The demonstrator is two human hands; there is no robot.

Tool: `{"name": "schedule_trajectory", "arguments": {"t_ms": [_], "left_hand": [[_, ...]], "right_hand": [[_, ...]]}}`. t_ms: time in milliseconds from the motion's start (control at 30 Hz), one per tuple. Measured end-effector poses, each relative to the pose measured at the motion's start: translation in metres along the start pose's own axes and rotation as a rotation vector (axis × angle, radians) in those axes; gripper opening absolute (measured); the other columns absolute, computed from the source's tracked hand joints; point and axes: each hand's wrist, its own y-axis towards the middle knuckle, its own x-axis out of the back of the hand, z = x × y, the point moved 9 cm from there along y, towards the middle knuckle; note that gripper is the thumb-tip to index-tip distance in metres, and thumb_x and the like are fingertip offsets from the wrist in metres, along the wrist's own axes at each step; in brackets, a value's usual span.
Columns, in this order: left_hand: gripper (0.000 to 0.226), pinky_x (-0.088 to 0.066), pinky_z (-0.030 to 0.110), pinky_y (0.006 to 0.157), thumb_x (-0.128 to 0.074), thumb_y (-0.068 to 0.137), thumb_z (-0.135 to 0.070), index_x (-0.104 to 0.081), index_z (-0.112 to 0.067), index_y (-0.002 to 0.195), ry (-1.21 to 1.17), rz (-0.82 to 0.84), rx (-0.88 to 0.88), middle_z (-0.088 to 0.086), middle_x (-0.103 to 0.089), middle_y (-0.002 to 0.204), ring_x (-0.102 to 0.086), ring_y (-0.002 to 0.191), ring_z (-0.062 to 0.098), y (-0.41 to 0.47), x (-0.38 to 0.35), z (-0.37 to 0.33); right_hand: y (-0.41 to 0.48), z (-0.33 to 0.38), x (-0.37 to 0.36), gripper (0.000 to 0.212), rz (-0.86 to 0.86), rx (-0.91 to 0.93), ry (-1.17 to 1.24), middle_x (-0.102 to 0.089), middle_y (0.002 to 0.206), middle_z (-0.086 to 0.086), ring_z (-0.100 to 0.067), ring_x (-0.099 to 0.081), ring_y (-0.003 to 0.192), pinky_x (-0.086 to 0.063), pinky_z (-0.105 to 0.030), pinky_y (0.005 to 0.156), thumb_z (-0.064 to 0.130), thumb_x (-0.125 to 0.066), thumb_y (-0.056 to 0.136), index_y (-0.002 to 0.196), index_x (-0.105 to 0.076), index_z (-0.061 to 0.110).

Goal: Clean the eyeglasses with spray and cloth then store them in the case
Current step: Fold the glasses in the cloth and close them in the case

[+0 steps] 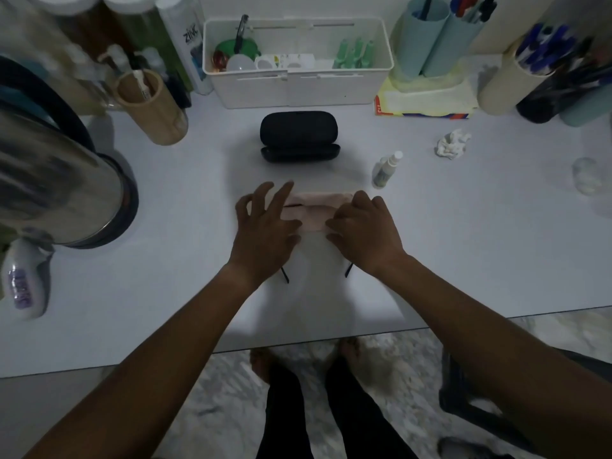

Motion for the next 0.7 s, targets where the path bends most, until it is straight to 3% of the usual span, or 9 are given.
{"name": "schedule_trajectory", "arguments": {"t_ms": [100, 300, 400, 600, 700], "left_hand": [[0.008, -0.023, 0.061, 0.111, -0.071, 0.084, -0.032, -0.078, -0.029, 0.085, -0.010, 0.009, 0.022, 0.009, -0.035, 0.159, -0.022, 0.145, 0.044, 0.002, -0.002, 0.004], [0.017, -0.023, 0.058, 0.112, -0.073, 0.084, -0.027, -0.076, -0.025, 0.068, -0.043, -0.068, 0.010, 0.007, -0.043, 0.155, -0.023, 0.145, 0.042, 0.005, 0.004, 0.002], [0.015, -0.025, 0.056, 0.111, -0.070, 0.086, -0.025, -0.075, -0.024, 0.072, -0.091, -0.120, -0.020, 0.006, -0.045, 0.153, -0.024, 0.144, 0.039, 0.004, 0.007, 0.000], [0.008, -0.027, 0.044, 0.101, -0.063, 0.089, -0.021, -0.071, -0.022, 0.092, -0.193, -0.180, 0.074, 0.003, -0.056, 0.141, -0.039, 0.135, 0.029, 0.011, 0.016, 0.011], [0.009, -0.027, 0.038, 0.093, -0.058, 0.092, -0.019, -0.067, -0.021, 0.096, -0.260, -0.188, 0.106, -0.002, -0.068, 0.116, -0.059, 0.111, 0.021, 0.015, 0.019, 0.016]], "right_hand": [[0.003, -0.002, -0.007, 0.015, 0.032, -0.037, -0.010, -0.072, 0.081, 0.013, -0.024, -0.049, 0.090, -0.020, -0.031, 0.068, 0.035, -0.065, 0.088, 0.082, -0.079, 0.033], [0.008, -0.001, -0.011, 0.015, 0.008, -0.017, -0.045, -0.065, 0.070, 0.009, -0.022, -0.047, 0.084, -0.012, -0.031, 0.068, 0.018, -0.068, 0.083, 0.073, -0.075, 0.026], [0.009, -0.004, -0.001, 0.015, -0.086, -0.018, 0.070, -0.068, 0.083, 0.004, -0.024, -0.052, 0.084, -0.024, -0.032, 0.067, 0.023, -0.061, 0.090, 0.082, -0.074, 0.023], [0.013, -0.019, 0.020, 0.005, -0.195, -0.098, 0.264, -0.065, 0.115, -0.007, -0.026, -0.060, 0.093, -0.045, -0.036, 0.072, 0.020, -0.069, 0.088, 0.090, -0.071, 0.016], [0.017, -0.022, 0.014, 0.011, -0.147, -0.087, 0.311, -0.069, 0.103, -0.004, -0.028, -0.064, 0.083, -0.048, -0.038, 0.067, 0.020, -0.056, 0.094, 0.094, -0.067, 0.016]]}}
